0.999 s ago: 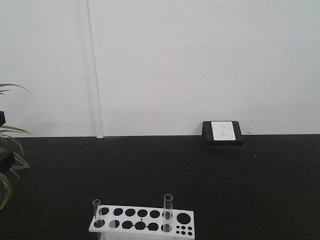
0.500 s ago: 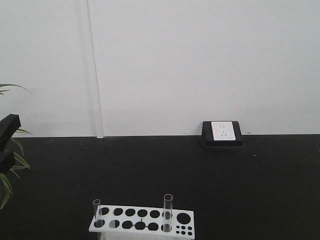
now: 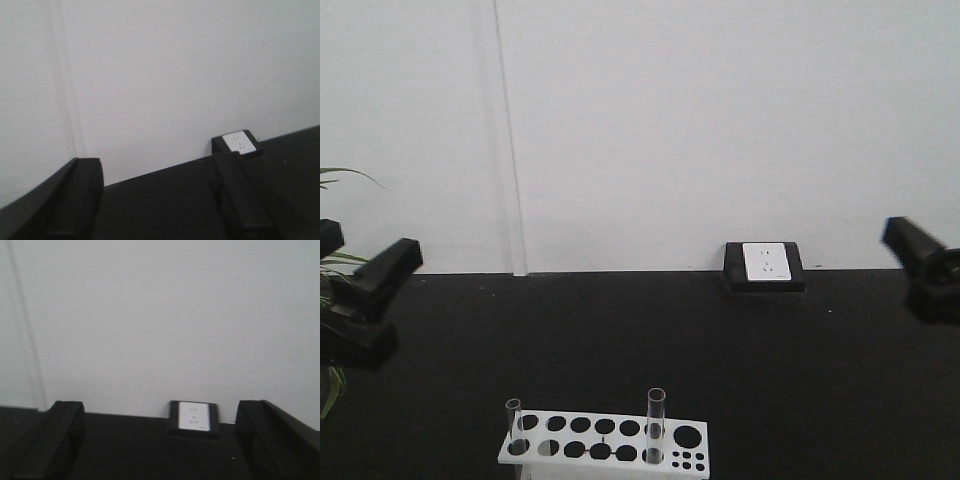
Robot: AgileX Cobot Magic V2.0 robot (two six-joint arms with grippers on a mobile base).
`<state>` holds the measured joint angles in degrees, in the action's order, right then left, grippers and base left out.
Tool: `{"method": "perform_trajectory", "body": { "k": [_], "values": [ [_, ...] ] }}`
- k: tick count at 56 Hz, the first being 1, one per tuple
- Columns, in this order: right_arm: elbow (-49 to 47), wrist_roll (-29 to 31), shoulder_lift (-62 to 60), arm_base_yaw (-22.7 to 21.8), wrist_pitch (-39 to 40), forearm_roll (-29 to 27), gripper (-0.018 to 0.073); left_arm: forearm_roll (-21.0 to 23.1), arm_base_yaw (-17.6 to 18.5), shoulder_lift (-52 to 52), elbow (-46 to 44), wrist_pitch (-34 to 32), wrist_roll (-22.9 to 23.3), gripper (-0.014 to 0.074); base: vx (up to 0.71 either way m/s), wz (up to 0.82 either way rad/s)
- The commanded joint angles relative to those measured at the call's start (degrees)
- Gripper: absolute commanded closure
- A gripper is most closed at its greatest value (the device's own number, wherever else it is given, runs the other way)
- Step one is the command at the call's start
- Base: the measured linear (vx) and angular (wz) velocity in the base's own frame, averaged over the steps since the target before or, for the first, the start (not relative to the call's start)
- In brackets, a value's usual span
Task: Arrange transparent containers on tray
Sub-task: 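Lower both grippers around the two clear tubes in the rack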
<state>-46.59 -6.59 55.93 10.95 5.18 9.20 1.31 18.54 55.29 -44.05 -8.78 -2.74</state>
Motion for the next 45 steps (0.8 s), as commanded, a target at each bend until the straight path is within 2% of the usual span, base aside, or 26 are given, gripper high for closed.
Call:
{"method": "perform_trajectory", "body": {
  "k": [1, 7, 12, 23, 29, 36, 45],
  "values": [
    [-1.8, 0.8, 1.0, 5.5, 5.1, 3.7, -0.0046, -4.5, 2.3, -0.8, -2.2, -2.3, -0.9, 0.0052, 0.00, 0.00],
    [-1.3, 0.8, 2.7, 9.8, 5.9, 4.5, -0.0014, -5.8, 3.1, -0.8, 0.2, -3.9, -0.9, 0.0053, 0.00, 0.00],
    [3.2, 0.8, 3.5, 12.0, 12.6, 4.5, -0.0003, -5.7, 3.4, -0.8, 5.5, -8.8, -0.1, 0.0053, 0.00, 0.00],
    [18.6, 0.5, 3.9, 13.1, 30.4, 4.5, -0.0003, -5.7, 3.4, -0.6, 20.9, -21.8, 4.6, 0.0053, 0.00, 0.00],
    [24.1, 0.5, 3.9, 13.0, 35.9, 4.4, -0.0003, -5.8, 3.4, 2.2, 27.0, -30.4, 5.8, 0.0053, 0.00, 0.00],
    [25.5, 0.5, 5.2, 13.0, 36.7, 4.4, -0.0003, -6.2, 3.4, 9.8, 27.5, -37.5, 5.8, 0.0053, 0.00, 0.00],
    [25.3, 0.6, 8.1, 13.0, 41.0, 3.1, -0.0003, -8.2, 3.3, 23.1, 22.5, -45.8, 6.7, 0.0053, 0.00, 0.00]
  ]
}}
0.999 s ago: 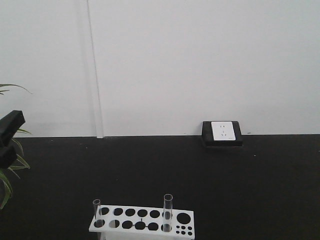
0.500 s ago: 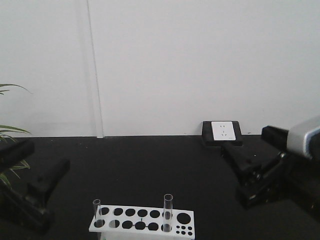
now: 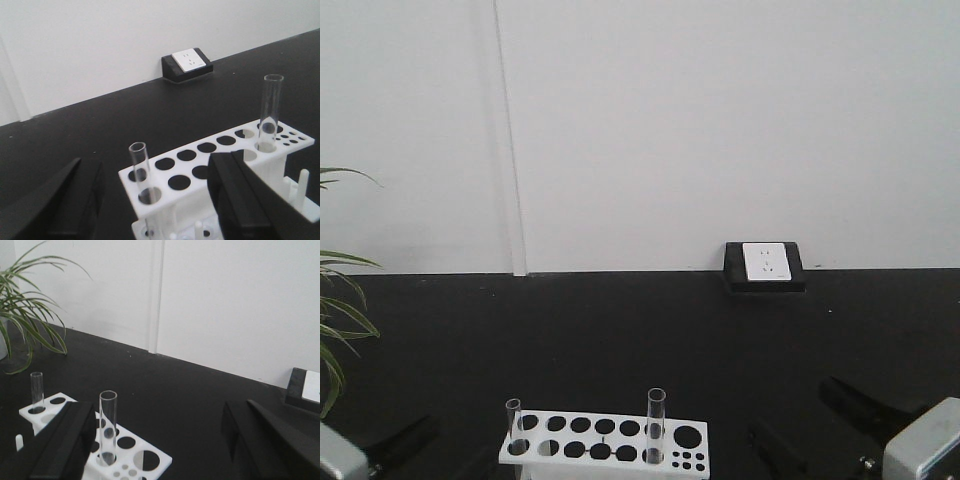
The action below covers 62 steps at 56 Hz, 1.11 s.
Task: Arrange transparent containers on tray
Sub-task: 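Lower both grippers around the two clear tubes in the rack, then close both grippers on the clear glass tubes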
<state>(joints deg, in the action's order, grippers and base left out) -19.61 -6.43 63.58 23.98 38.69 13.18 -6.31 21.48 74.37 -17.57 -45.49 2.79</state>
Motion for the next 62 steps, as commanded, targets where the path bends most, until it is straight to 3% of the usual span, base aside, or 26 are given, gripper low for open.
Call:
{"method": "perform_trajectory", "body": {
  "k": [1, 17, 25, 46, 53, 62],
  "values": [
    [-1.7, 0.4, 0.8, 0.0, 8.0, -0.9, -0.0003, -0.8, 0.4, 5.0, -4.9, -9.5, 1.6, 0.0053, 0.00, 0.00],
    [-1.7, 0.4, 3.0, 0.0, 10.0, -0.9, -0.0003, -0.6, 0.4, 17.6, -15.1, -12.7, 3.9, 0.0053, 0.00, 0.00],
    [-1.7, 0.6, 3.0, 0.0, 10.0, -0.9, -0.0003, 3.0, 0.4, 21.7, -18.2, -12.6, 3.9, 0.0053, 0.00, 0.00],
    [-1.7, 0.7, 3.0, 0.0, 10.0, -0.9, -0.0001, 3.8, 0.2, 26.9, -19.4, -12.7, 4.0, 0.0063, 0.00, 0.00],
    [-1.7, 0.7, 3.0, 0.0, 10.0, -0.9, -0.0001, 3.8, 0.2, 27.0, -19.4, -13.2, 3.4, 0.0140, 0.00, 0.00],
    [-1.7, 0.7, 3.0, 0.0, 9.9, -0.9, -0.0001, 3.9, 0.2, 27.0, -19.4, -14.1, 3.4, 0.0373, 0.00, 0.00]
  ]
}}
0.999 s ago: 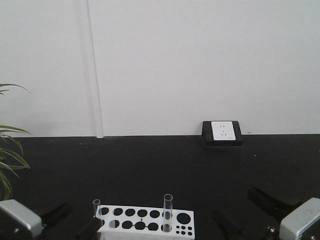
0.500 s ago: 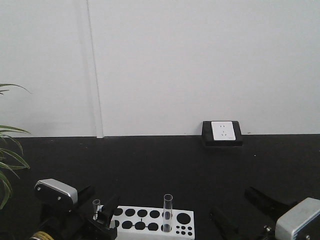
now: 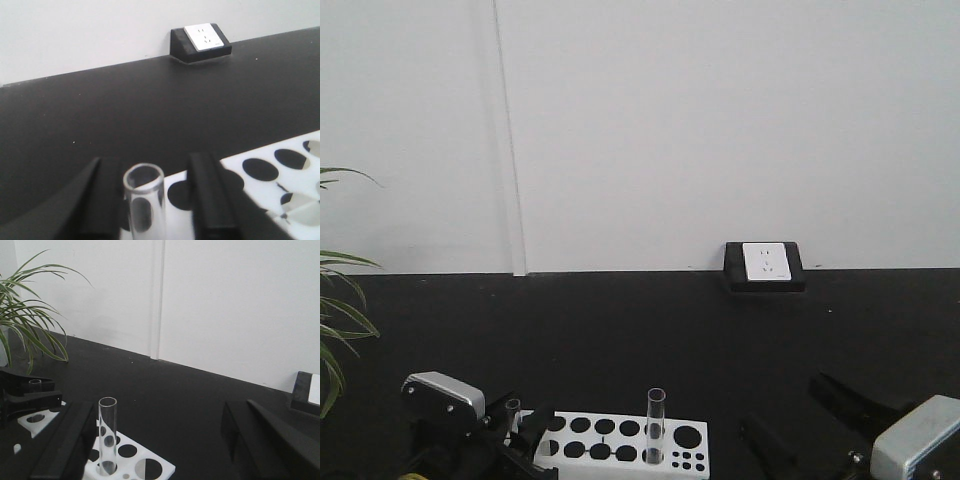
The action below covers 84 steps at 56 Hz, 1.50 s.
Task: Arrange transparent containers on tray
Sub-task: 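Close both grippers on the clear glass tubes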
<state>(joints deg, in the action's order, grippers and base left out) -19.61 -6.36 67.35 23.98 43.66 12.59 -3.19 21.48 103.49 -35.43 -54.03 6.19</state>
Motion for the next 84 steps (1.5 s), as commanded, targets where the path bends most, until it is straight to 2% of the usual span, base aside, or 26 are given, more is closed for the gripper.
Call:
{"method": "perform_trajectory", "body": {
  "k": [1, 8, 16, 24, 29, 35, 39, 46, 56, 63, 72, 84],
  "values": [
    [-1.7, 0.6, -0.7, 0.0, 4.9, -0.3, -0.0001, 0.8, 0.2, -2.1, -1.5, -5.5, 0.0, 0.0411, 0.00, 0.00],
    [-1.7, 0.6, -0.7, 0.0, 4.9, -0.3, -0.0001, 0.8, 0.2, -2.2, -1.5, -5.8, -0.1, 0.0607, 0.00, 0.00],
    [-1.7, 0.6, -0.7, 0.0, 4.9, -0.3, -0.0001, 0.6, 0.2, -4.5, -1.5, -6.4, -0.1, 0.0605, 0.00, 0.00],
    [-1.7, 0.6, -0.7, 0.0, 5.0, -0.2, -0.0001, -0.8, 0.2, -12.9, -2.3, -5.0, -0.2, 0.0603, 0.00, 0.00],
    [-1.7, 0.6, -0.1, 0.0, 5.1, 0.2, -0.0001, -2.9, 0.2, -19.6, -5.5, 0.8, -1.0, 0.0602, 0.00, 0.00],
    [-1.7, 0.5, 2.0, 0.0, 6.2, 2.6, -0.0001, -5.8, 0.2, -26.4, -11.5, 11.2, -2.9, 0.0600, 0.00, 0.00],
    [-1.7, 0.3, 4.3, 0.0, 7.8, 4.7, -0.0001, -5.9, 0.2, -29.9, -16.0, 18.7, -2.9, 0.0600, 0.00, 0.00],
    [-2.8, -0.1, 9.5, 0.0, 11.7, 6.9, -0.0001, -5.9, 0.2, -33.9, -20.9, 26.3, -2.9, 0.0600, 0.00, 0.00],
    [-9.3, -2.0, 18.4, 0.1, 14.5, 11.4, -0.0001, -5.8, 0.2, -37.0, -21.5, 29.2, -2.9, 0.0600, 0.00, 0.00],
    [-15.0, -5.4, 25.1, 0.1, 15.4, 13.9, -0.0001, -5.7, 0.2, -37.1, -21.5, 31.0, -2.8, 0.0600, 0.00, 0.00],
    [-20.1, -9.4, 32.0, 0.1, 18.9, 15.0, -0.0001, -5.6, 0.2, -37.1, -21.5, 32.3, -2.8, 0.0600, 0.00, 0.00],
    [-23.6, -9.9, 37.3, 0.1, 20.5, 15.1, 0.0018, -5.2, 0.2, -37.1, -21.5, 32.3, -2.8, 0.0600, 0.00, 0.00]
  ]
}}
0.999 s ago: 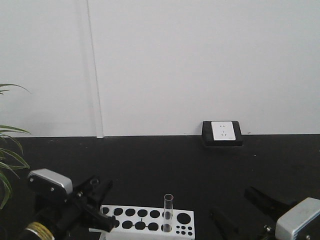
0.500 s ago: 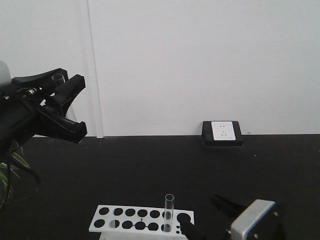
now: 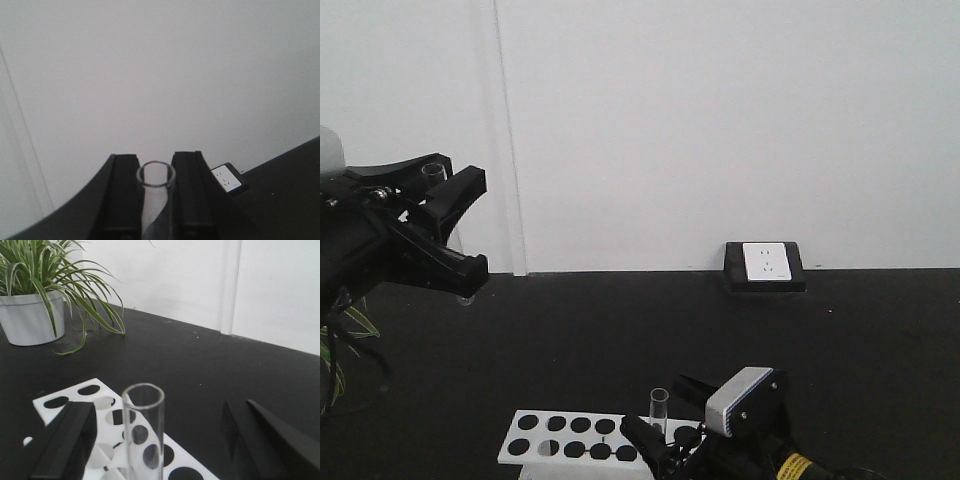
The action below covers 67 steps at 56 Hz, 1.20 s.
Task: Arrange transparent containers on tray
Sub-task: 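Close both grippers on the clear glass tubes, then lift both tubes straight up out of the rack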
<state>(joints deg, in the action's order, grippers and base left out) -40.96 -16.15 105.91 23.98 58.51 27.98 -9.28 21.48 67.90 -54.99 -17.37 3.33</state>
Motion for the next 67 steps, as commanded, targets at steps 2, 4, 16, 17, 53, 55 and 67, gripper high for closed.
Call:
{"method": "perform_trajectory", "body": {
  "k": [2, 4, 16, 17, 53, 55, 67],
  "values": [
    [-2.4, -0.1, -0.9, 0.1, 5.7, -0.3, 0.0035, 0.8, 0.2, -1.4, -2.0, -4.4, 0.1, 0.0600, 0.00, 0.00],
    [-2.4, -0.1, -0.6, 0.1, 6.1, -0.3, 0.0053, 0.8, 0.2, -1.4, -2.0, -4.4, 0.1, 0.0600, 0.00, 0.00],
    [-2.4, -0.1, -0.4, 0.1, 7.9, 1.1, 0.0330, 0.8, 0.2, -1.4, -2.0, -4.4, 0.1, 0.0600, 0.00, 0.00],
    [-2.4, -0.1, -0.4, 0.1, 7.9, 1.1, 0.0354, 0.8, 0.2, -1.4, -2.0, -4.4, 0.1, 0.0600, 0.00, 0.00],
    [-2.4, -3.6, -19.9, 0.0, -6.2, 0.9, 0.0572, 0.8, 0.3, -1.6, -2.0, 6.1, 1.3, 0.0600, 0.00, 0.00],
    [-2.4, -3.9, -22.4, 0.0, -10.6, 0.9, 0.0572, 0.8, 0.4, -1.9, -1.8, 8.1, 2.7, 0.0600, 0.00, 0.00],
    [-2.3, -10.9, -34.2, 0.0, -26.7, 4.2, 0.0572, 0.8, 0.4, -6.6, 2.2, 15.8, 9.0, 0.0600, 0.00, 0.00]
  ]
}}
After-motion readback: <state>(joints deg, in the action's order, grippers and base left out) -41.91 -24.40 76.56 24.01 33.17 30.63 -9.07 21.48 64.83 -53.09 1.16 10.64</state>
